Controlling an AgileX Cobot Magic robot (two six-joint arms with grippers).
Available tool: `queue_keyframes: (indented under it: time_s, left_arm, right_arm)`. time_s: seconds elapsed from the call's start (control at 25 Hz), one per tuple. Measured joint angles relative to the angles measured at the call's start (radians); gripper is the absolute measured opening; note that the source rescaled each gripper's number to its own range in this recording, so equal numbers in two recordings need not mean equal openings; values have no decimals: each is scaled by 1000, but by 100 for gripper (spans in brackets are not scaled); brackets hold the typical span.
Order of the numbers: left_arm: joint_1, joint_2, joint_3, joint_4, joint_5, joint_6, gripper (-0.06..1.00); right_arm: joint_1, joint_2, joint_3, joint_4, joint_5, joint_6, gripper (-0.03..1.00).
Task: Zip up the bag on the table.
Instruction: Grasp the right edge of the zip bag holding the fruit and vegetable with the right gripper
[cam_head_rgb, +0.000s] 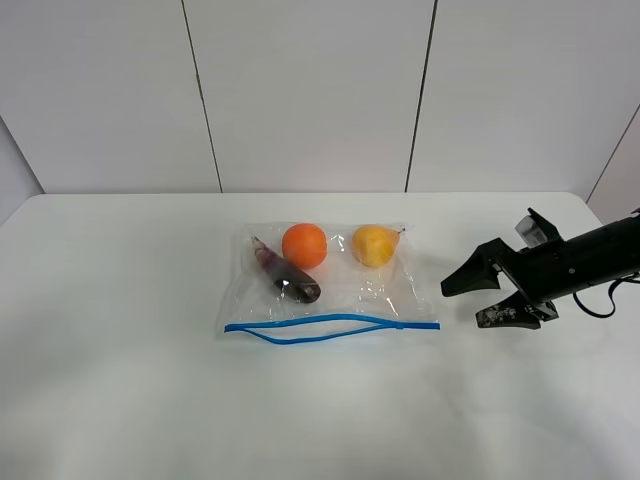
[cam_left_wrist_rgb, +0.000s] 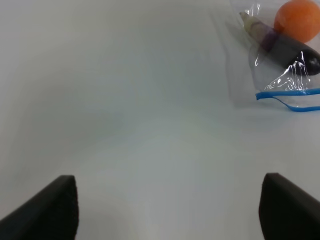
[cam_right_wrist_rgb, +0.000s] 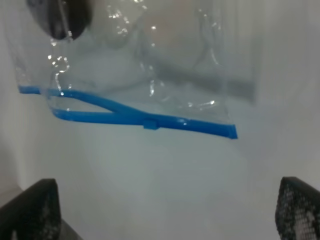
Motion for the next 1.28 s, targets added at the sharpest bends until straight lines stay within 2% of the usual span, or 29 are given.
queue_keyframes:
  time_s: [0.36,0.56,0.88,1.28]
  left_arm:
    - [0,0,0,0,0,0,100]
    - [0,0,0,0,0,0,100]
    - [0,0,0,0,0,0,100]
    - [0,0,0,-1,0,0,100]
  right_arm:
    - [0,154,-27,113,9,-135,94]
    - [28,214,-76,122,55,-143,94]
    - [126,236,-128,76,31,-144,94]
    - [128,277,-133,124,75,-151,93]
